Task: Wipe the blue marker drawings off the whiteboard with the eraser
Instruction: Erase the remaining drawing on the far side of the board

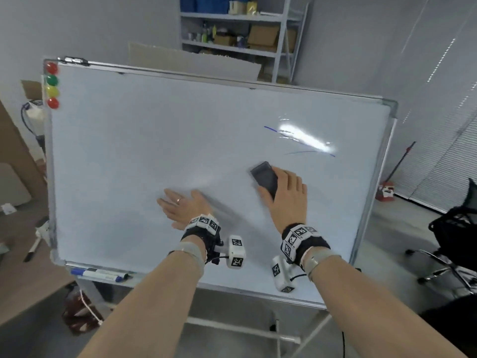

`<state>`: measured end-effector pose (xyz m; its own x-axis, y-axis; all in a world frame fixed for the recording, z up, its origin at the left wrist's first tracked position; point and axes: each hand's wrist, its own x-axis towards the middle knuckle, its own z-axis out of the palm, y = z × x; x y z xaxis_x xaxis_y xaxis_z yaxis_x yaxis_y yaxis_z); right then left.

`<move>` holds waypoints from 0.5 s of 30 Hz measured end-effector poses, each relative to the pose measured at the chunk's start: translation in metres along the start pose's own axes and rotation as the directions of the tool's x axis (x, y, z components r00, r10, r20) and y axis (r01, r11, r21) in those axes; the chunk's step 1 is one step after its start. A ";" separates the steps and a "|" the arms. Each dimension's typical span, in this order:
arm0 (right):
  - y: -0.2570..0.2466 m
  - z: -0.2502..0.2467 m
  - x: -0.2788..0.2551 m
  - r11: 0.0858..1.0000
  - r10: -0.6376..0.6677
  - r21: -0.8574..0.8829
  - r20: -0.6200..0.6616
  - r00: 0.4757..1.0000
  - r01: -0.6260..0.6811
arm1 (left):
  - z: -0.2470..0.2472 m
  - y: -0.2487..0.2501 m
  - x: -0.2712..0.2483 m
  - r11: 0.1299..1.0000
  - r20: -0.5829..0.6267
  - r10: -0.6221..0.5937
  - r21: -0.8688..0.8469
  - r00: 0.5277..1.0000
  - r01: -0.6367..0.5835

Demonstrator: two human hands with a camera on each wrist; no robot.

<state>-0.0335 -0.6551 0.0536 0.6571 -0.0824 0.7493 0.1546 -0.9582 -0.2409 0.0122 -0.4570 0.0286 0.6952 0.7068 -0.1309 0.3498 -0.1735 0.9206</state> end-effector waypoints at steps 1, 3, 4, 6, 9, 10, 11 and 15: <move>0.012 -0.008 0.000 0.998 0.060 -0.016 -0.039 0.997 -0.060 | 0.010 0.003 -0.011 1.000 0.015 0.019 0.007 1.000 -0.019; 0.036 -0.022 -0.001 0.982 0.184 -0.031 -0.111 0.977 -0.188 | 0.025 0.007 -0.027 0.999 0.016 0.036 0.011 0.999 -0.036; 0.046 -0.027 -0.002 0.970 0.237 -0.028 -0.138 0.962 -0.243 | 0.028 0.008 -0.031 0.999 0.010 0.032 0.012 0.999 -0.032; 0.058 -0.033 -0.002 0.952 0.300 -0.015 -0.166 0.939 -0.307 | 0.030 0.011 -0.033 1.000 -0.016 0.023 0.003 1.000 -0.023; 0.052 -0.033 0.002 0.957 0.290 0.036 -0.160 0.944 -0.288 | 0.026 0.016 -0.030 1.000 -0.052 0.020 -0.003 0.998 -0.020; 0.044 -0.031 0.005 0.966 0.258 0.062 -0.132 0.957 -0.252 | 0.024 0.018 -0.029 1.000 -0.054 0.026 0.010 0.998 -0.026; 0.033 -0.028 0.008 0.979 0.196 0.074 -0.081 0.977 -0.190 | 0.022 0.019 -0.027 0.999 -0.053 0.037 0.020 0.998 -0.035; -0.009 -0.015 0.029 0.995 -0.090 0.040 0.087 0.992 0.087 | 0.010 0.027 -0.013 0.999 -0.032 0.041 0.005 0.999 -0.041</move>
<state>-0.0270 -0.6531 0.0864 0.7020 0.0284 0.7116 0.2405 -0.9500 -0.1993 0.0189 -0.4783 0.0516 0.6886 0.7206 -0.0810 0.3241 -0.2060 0.9233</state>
